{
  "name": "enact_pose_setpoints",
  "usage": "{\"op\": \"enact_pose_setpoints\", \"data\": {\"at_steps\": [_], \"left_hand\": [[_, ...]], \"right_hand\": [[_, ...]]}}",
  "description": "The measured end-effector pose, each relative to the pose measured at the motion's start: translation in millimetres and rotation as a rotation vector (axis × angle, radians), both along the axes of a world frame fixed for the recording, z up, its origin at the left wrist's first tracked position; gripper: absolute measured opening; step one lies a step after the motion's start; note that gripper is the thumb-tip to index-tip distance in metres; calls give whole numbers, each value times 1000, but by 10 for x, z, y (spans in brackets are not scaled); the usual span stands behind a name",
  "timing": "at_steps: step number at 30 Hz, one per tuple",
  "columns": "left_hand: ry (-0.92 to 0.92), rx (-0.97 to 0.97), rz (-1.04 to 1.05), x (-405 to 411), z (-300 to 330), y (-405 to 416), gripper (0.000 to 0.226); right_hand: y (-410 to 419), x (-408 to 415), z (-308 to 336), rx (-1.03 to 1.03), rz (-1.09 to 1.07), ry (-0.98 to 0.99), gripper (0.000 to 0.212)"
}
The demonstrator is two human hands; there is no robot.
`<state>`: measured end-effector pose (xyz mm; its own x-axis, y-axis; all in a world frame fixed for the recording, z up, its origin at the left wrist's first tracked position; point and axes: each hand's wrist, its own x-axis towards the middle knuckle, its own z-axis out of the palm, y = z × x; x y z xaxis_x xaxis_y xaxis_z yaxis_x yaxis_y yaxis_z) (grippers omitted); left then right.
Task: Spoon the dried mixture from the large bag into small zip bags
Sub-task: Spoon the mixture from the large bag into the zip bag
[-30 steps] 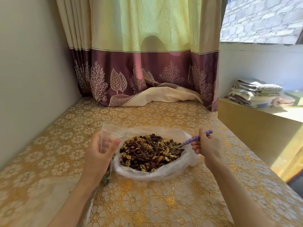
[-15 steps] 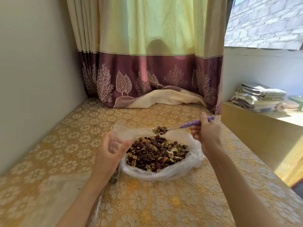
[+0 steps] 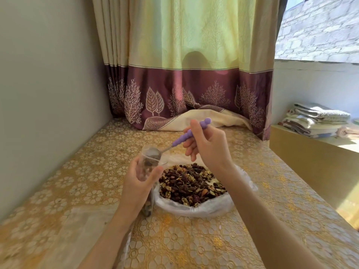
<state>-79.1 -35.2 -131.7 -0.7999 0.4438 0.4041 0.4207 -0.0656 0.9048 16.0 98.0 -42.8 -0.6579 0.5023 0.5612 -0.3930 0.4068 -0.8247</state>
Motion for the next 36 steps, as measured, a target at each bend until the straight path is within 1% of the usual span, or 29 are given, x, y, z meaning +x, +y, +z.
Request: {"op": "enact_pose_setpoints", "data": {"at_steps": [3,5,7,12,14,16,18,21,23,25,27,29,31,33,36], "left_hand": [[-2,6,18,-29,-1,-14,116],[0,13,19,-33,7,-11,107],[8,28,20,-30,18,-10,94],[2,52,28,-24,24,-29,98],[1,45,40,-27,22,-32,92],[6,32,64,-30,19,-37,83],[8,24,80,-33,14,-42,78],[22,18,82,-32,15,-46,75],[39,7,85,-26,19,-46,77],[51,-7,87,-24,13,-46,84],[49,-13,82,-29,0,-44,86],[51,-21,80,-32,-7,-43,81],[50,-23,83,-26,-5,-41,79],[33,-20,81,-21,-4,-36,80],[28,-29,83,-9,-3,-35,80]], "right_hand": [[-25,-2,-5,79,22,13,38],[-10,16,-4,61,36,34,36],[27,46,-4,26,28,56,42],[227,177,-37,-216,-55,138,39],[344,243,-91,-314,-108,152,42],[465,315,-174,-365,-179,147,45],[588,385,-281,-339,-283,107,46],[743,478,-471,-231,-470,5,48],[815,532,-586,-173,-586,-26,48],[878,573,-676,-117,-665,-40,47],[945,591,-742,-66,-699,-56,46],[995,590,-786,-25,-727,-84,45],[1004,576,-817,-27,-734,-112,43],[984,549,-842,-83,-704,-120,42],[953,507,-880,-227,-598,-120,44]]}}
